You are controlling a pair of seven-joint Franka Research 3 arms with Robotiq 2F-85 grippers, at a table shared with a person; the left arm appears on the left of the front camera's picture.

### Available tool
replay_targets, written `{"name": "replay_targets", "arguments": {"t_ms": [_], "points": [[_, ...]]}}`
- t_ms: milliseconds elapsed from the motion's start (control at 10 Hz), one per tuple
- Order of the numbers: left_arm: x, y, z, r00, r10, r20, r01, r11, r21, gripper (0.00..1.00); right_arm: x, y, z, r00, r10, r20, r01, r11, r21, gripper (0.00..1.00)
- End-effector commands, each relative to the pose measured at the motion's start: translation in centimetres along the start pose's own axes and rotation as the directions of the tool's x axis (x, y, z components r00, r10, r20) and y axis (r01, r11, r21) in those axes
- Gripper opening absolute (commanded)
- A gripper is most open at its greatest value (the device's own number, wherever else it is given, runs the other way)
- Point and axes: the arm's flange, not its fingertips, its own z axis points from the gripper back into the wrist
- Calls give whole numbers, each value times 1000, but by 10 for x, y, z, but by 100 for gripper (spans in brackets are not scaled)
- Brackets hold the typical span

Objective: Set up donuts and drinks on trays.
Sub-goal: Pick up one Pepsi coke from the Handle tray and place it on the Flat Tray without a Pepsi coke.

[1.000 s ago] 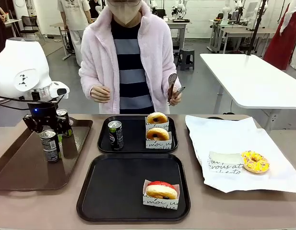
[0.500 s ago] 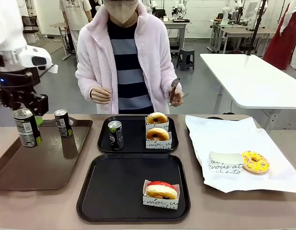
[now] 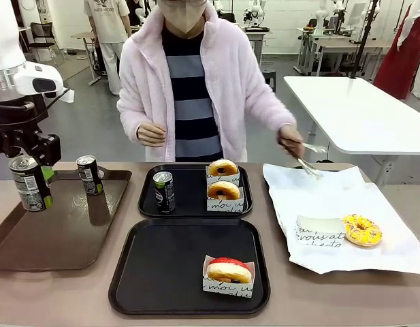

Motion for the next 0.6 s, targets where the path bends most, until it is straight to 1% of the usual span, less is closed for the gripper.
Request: {"name": "replay_targets", "arguments": {"t_ms": [0,200,300,400,500], "points": [[5,-1,4,1000,-2,10,2,1000,-1,0,3,1,-1,1000,13,15,-14,1000,27,100],[5,-1,4,1000,-2,10,2,1000,-1,0,3,1,-1,1000,13,15,-14,1000,27,100],[1,0,-1,1000,-1,-2,1,1000,0,57,3,1,-1,1000,13,15,-14,1000,27,100],[18,-29,6,997,-10,77,17,995,-96,57,3,1,-1,1000,13,15,-14,1000,27,100],[34,-52,19,992,-11,125,35,982,-188,57,3,1,-1,1000,13,15,-14,1000,27,100]]}}
